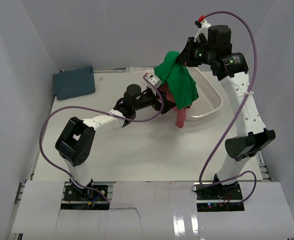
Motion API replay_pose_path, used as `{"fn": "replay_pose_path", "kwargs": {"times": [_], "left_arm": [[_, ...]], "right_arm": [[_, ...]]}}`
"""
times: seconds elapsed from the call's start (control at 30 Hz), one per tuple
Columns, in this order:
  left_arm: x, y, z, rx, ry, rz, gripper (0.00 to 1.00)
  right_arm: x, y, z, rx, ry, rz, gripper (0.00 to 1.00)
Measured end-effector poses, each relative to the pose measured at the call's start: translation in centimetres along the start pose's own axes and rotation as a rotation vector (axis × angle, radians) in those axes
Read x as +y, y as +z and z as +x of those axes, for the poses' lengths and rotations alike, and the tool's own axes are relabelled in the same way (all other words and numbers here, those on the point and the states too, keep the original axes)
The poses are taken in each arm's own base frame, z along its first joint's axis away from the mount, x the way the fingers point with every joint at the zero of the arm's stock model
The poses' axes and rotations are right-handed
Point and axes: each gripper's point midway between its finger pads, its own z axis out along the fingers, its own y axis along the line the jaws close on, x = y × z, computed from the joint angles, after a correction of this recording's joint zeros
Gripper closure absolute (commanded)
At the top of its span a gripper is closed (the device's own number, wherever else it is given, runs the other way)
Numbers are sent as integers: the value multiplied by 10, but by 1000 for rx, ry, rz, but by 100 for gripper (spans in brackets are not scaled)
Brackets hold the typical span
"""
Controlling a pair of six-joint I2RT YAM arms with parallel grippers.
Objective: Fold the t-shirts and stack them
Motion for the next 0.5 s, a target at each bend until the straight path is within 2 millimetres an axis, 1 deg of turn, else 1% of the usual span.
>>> {"fn": "replay_pose_path", "kwargs": {"times": [0.13,0.17,0.2,0.23,0.3,0.33,0.37,0.5], "left_arm": [[7,18,5,-3,80,-51,2],[10,21,7,-1,94,-63,7],[13,24,7,-2,106,-74,16],[17,27,8,-1,113,-86,26],[25,35,6,-8,129,-105,52],[28,39,4,-14,139,-114,96],[31,41,3,-17,137,-121,100],[39,46,-4,-31,138,-154,100]], "right_arm": [[6,-1,1,6,18,-27,92],[7,-1,1,9,23,-35,92],[8,-1,1,9,23,-36,92],[9,-1,1,10,25,-40,92],[10,-2,1,10,29,-45,92],[11,-2,1,10,32,-48,92],[11,-3,1,11,34,-50,92],[10,-5,-1,5,40,-48,92]]}}
